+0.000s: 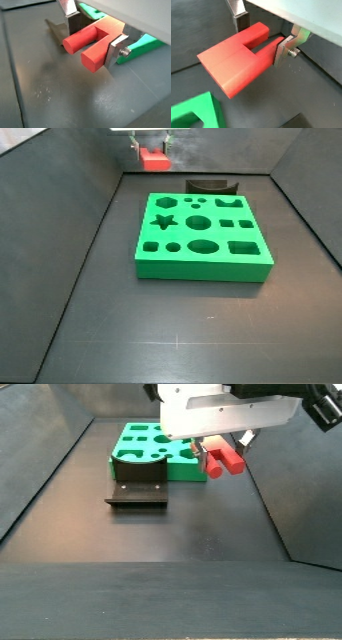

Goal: Pick up the square-circle object. Move up. Rotate the square-circle object. Place the square-circle object on the fixture. Regrasp the square-circle object. Move to above the board. Insert the square-circle object.
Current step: Rotate the square-circle object.

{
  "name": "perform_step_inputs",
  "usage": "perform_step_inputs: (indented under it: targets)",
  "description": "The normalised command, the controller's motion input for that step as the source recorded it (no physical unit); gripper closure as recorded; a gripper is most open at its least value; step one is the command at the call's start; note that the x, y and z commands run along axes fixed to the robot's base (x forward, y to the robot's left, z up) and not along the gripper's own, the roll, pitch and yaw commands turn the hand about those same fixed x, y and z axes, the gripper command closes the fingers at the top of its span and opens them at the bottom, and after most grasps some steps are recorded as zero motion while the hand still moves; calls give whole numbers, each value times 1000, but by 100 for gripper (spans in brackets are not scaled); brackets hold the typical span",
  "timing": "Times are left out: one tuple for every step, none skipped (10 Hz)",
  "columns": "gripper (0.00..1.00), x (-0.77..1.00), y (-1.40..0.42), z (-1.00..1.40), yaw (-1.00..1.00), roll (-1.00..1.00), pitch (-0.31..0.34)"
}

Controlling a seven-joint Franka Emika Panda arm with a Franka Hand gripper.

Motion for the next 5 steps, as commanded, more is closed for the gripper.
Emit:
perform_step_inputs:
  targets:
    - [100,28,14,-25,-1000,-19,-36]
    - [100,27,14,-25,-773,-22,-39]
    - [100,26,14,-25,-551,-22,-38]
    - [100,25,13,-26,-321,-23,-37]
    - [100,24,13,-26,-244,-23,-36]
